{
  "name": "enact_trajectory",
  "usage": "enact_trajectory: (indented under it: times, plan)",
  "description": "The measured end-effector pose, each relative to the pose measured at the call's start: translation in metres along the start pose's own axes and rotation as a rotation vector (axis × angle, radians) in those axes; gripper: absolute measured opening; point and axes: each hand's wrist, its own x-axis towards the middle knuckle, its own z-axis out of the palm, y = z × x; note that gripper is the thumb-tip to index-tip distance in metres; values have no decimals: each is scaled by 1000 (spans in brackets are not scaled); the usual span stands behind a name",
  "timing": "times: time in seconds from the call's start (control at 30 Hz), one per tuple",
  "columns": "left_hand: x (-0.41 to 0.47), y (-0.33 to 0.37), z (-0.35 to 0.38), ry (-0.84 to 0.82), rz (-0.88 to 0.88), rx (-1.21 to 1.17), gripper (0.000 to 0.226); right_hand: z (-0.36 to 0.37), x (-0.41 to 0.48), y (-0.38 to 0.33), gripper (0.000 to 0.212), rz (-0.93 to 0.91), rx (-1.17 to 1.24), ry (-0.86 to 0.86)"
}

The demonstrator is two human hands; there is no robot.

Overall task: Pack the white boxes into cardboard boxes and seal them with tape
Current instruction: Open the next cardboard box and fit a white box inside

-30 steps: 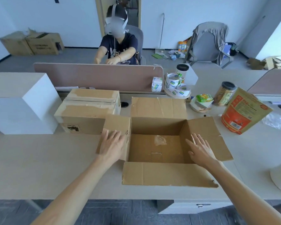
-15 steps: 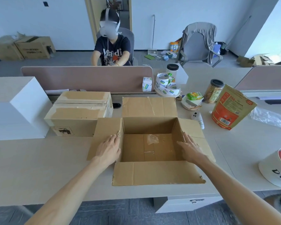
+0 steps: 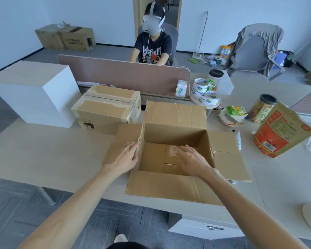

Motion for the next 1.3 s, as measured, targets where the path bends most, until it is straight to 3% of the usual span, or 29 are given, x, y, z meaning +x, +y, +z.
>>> enact_trajectory:
  times: [0.17, 0.33, 0.47, 0.73, 0.83, 1.03, 1.3]
  plan:
    - [-29, -12, -17, 114, -36, -75, 38, 6, 19, -43, 44, -116, 49, 37]
    - [-68, -54, -51, 216, -103, -128, 38, 7, 43, -98, 41, -282, 52, 94]
    - [-98, -113, -76, 308, -148, 11, 40, 8, 67, -159, 33, -385, 77, 181]
    - [-154, -254, -119, 370, -357, -72, 47, 35, 134, -342, 30, -561, 113, 240]
    - [-167, -312, -147, 419, -420, -79, 47, 47, 166, -399, 28, -525, 174, 282]
    - [-139, -402, -203, 341, -430, -90, 52, 55, 228, -466, 32, -325, 320, 312]
    - [-42, -502, -257, 291, -377, -206, 64, 52, 345, -500, 64, -179, 374, 326]
